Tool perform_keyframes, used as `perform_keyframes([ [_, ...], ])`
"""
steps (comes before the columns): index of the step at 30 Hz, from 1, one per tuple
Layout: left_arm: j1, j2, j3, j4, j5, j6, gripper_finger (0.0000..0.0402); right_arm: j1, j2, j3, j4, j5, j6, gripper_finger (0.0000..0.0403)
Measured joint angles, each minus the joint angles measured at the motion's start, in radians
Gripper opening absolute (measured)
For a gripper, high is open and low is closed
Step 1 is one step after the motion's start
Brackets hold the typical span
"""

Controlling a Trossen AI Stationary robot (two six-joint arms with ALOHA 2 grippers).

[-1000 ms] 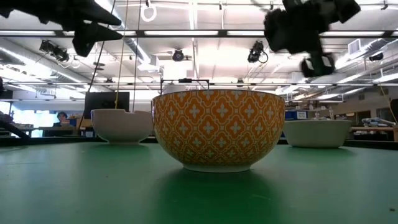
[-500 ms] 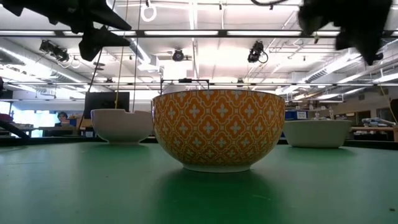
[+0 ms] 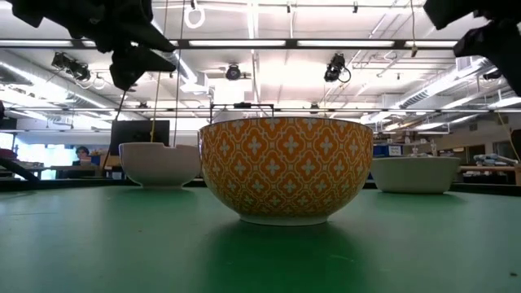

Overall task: Nest bowls inside each other
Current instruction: Stack the transparent light orange bowl on top of the white bowl

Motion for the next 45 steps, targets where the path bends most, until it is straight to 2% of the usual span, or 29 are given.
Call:
perform_keyframes([
  [6, 0.0, 0.035, 0.0, 0.001, -0.002, -0.001, 0.0167, 0.045, 0.085, -0.024, 0.036, 0.119, 0.106, 0.0238],
  [12, 0.0, 0.032, 0.0, 0.002, -0.003, -0.004, 0.0167, 0.079, 0.087, -0.16, 0.244, 0.031, 0.207, 0.0192],
  [17, 0.0, 0.032, 0.0, 0.001, -0.003, -0.007, 0.0167, 0.07, 0.058, -0.203, 0.286, 0.011, 0.256, 0.0158],
  [20, 0.0, 0.025, 0.0, -0.004, -0.003, -0.025, 0.0167, 0.027, 0.049, -0.192, 0.287, 0.015, 0.218, 0.0104],
  [23, 0.0, 0.006, 0.037, -0.071, -0.007, -0.058, 0.0167, -0.039, 0.047, -0.148, 0.306, 0.016, 0.125, 0.0027],
  [24, 0.0, -0.002, 0.059, -0.107, -0.014, -0.061, 0.0167, -0.065, 0.047, -0.131, 0.328, 0.026, 0.101, 0.0017],
  [28, 0.0, -0.02, 0.175, -0.314, -0.093, -0.072, 0.0167, -0.189, 0.046, -0.06, 0.371, 0.116, 0.04, 0.0024],
  [33, 0.0, -0.02, 0.316, -0.519, -0.177, -0.084, 0.0167, -0.358, 0.046, 0.033, 0.422, 0.235, -0.026, 0.001],
  [36, 0.003, -0.02, 0.355, -0.512, -0.232, -0.086, 0.0167, -0.443, 0.046, 0.06, 0.495, 0.323, -0.046, 0.0011],
  [39, 0.026, -0.012, 0.356, -0.435, -0.252, -0.087, 0.0167, -0.514, 0.047, 0.061, 0.61, 0.376, -0.07, 0.0012],
  [45, 0.101, 0.09, 0.355, -0.367, -0.342, -0.019, 0.0167, -0.579, 0.076, 0.061, 0.862, 0.471, -0.168, 0.0012],
])
